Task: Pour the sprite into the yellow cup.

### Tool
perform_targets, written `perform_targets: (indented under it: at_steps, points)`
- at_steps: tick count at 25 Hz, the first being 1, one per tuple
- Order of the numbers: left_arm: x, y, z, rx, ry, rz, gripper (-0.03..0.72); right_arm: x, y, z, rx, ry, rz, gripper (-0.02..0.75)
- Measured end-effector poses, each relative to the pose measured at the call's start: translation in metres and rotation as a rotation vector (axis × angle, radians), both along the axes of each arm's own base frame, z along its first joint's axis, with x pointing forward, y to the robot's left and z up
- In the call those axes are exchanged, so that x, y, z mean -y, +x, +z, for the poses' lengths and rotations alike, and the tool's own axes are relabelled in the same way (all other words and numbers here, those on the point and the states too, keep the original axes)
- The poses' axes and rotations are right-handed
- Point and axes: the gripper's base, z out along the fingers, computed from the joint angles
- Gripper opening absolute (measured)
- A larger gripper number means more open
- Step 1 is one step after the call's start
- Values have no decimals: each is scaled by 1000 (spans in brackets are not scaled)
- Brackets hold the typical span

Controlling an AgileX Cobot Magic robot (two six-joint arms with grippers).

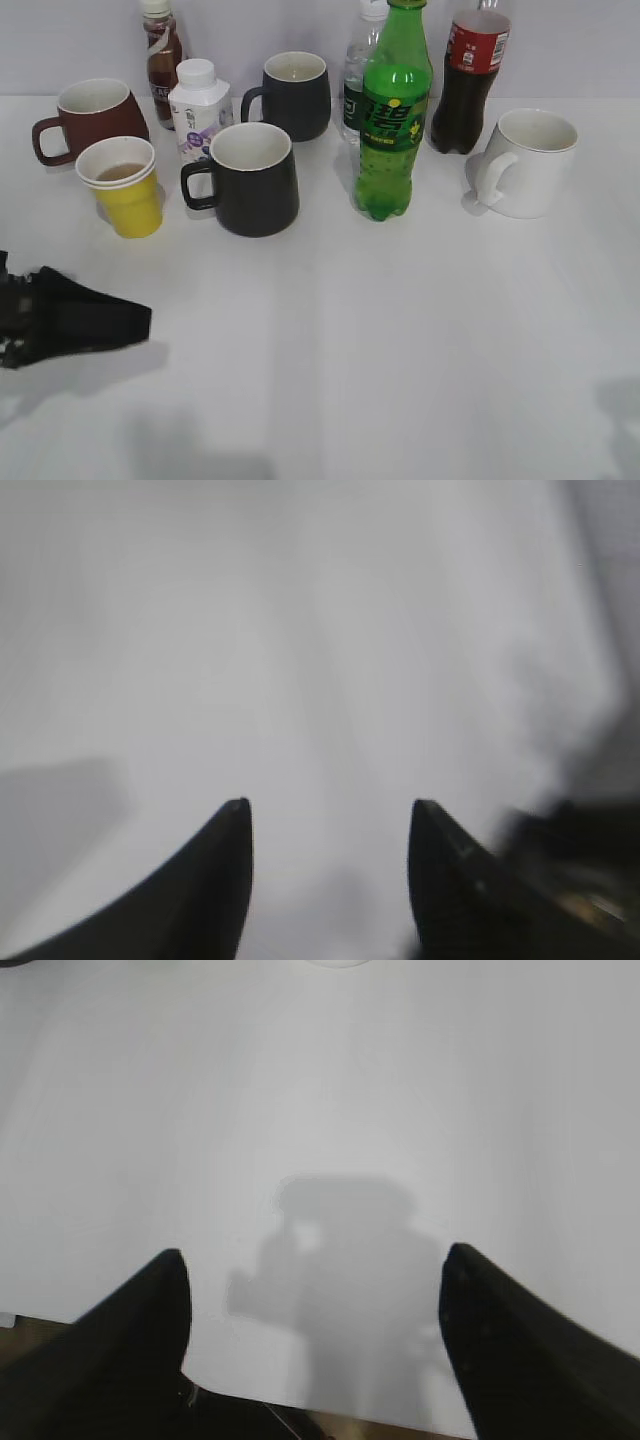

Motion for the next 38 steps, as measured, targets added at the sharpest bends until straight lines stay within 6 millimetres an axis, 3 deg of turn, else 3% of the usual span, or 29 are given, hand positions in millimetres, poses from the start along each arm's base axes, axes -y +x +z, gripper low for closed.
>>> perform_targets:
  at_steps: [4, 9, 13, 16, 19, 24, 29, 31, 34, 38]
  points:
    - [13, -18, 15, -85, -213, -187, 385, -1, 0, 0, -6, 10, 6, 575]
    - [21, -26, 21, -318, -281, -116, 362, -1, -1, 0, -7, 17, 11, 575]
    - [27, -33, 26, -348, -288, -140, 305, -2, -1, 0, -8, 17, 11, 575]
    - [26, -27, 35, -239, -251, -125, 287, -2, -1, 0, -9, 21, 13, 575]
    - [21, -7, 61, 46, -150, -57, 281, -2, -1, 0, -10, 22, 14, 575]
    - [-9, 24, 117, 540, 109, 313, 281, -2, -1, 0, -9, 19, 16, 575]
    - [-50, 28, 138, 749, 372, 662, 281, -2, -1, 0, -10, 20, 16, 575]
    - [-62, 27, 135, 785, 483, 701, 281, -2, -1, 0, -10, 20, 16, 575]
    - [-84, 22, 114, 770, 709, 761, 288, -2, -1, 0, -10, 20, 16, 575]
    - [-118, 2, 86, 454, 973, 978, 314, -2, -1, 0, -10, 20, 17, 575]
